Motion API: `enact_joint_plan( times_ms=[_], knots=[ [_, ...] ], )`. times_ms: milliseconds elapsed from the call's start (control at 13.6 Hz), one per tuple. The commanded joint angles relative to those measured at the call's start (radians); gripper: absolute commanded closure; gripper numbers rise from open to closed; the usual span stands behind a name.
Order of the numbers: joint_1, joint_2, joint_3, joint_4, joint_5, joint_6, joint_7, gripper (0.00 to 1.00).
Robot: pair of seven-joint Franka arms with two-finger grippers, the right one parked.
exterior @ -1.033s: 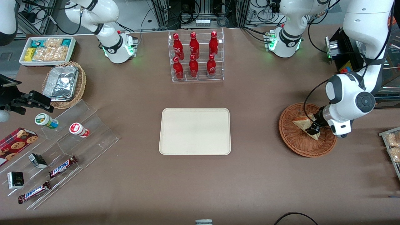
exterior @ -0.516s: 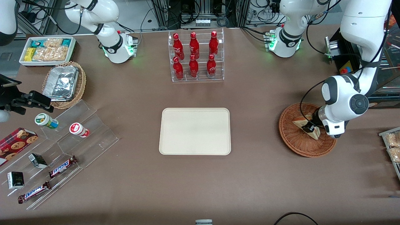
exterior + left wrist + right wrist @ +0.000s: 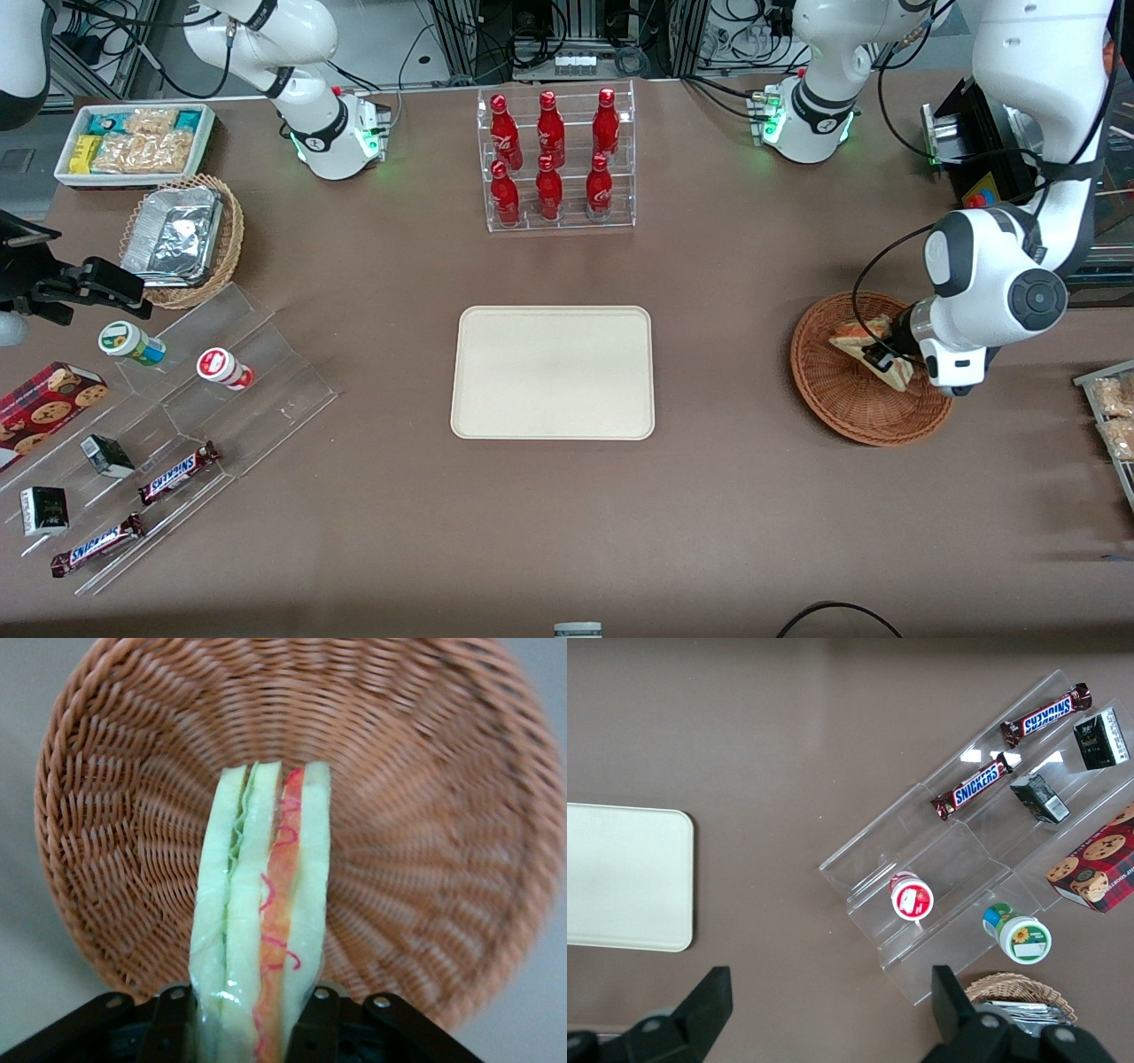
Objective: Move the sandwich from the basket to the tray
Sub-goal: 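Close the left gripper on the wrapped sandwich and lift it, then carry the sandwich with the left gripper over the white tray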
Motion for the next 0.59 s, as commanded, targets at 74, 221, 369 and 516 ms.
enact_joint_plan(
  times_ms=[74, 221, 369, 516],
  knots=[
    [-0.110, 0.011, -0.003, 0.167, 0.022, -0.132, 0.029, 0.68],
    [-0.183, 0.048, -0.004, 0.230, 0.010, -0.132, 0.032, 0.68],
    [-0.260, 0.097, -0.007, 0.296, 0.008, -0.132, 0.032, 0.68],
    [-0.324, 0.156, -0.021, 0.361, 0.005, -0.127, 0.053, 0.68]
  ],
)
